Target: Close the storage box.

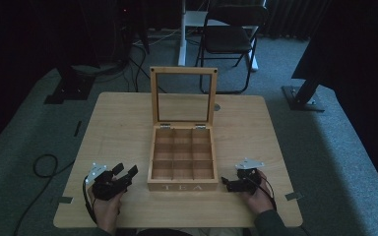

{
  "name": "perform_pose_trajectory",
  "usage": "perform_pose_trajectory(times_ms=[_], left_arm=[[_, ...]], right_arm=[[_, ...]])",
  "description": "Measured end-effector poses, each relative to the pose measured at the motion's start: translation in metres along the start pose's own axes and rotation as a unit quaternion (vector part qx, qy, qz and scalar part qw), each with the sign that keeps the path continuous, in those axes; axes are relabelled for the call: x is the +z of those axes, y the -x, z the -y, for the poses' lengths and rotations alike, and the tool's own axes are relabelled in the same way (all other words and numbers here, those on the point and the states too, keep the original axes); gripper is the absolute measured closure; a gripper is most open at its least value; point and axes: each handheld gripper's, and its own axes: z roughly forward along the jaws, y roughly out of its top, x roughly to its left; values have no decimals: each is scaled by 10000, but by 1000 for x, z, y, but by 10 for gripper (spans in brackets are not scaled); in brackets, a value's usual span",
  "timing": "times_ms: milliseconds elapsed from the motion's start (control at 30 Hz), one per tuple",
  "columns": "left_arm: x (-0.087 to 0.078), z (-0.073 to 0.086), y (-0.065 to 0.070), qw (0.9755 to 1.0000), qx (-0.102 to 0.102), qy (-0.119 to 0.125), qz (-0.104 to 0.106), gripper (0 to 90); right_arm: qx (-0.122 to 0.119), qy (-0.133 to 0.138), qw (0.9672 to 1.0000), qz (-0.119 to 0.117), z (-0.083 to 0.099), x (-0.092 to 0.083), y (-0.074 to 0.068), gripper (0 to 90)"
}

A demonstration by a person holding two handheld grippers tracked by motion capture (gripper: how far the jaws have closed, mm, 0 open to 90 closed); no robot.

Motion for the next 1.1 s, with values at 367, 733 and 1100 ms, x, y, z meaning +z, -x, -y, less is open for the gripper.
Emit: perform_pose_trajectory(times_ms=[367, 733, 1100], left_arm=[[-1, 0, -2, 9998, -15, -84, -178, 328], [2, -9, 5, 9994, 210, -259, 30, 344], [-1, -34, 8, 9986, 452, -263, 72, 359]], right_arm=[[-16, -3, 10000, -18, 0, 0, 0, 112], [-17, -3, 10000, -17, 0, 0, 0, 112], [-13, 0, 10000, -11, 0, 0, 0, 112]])
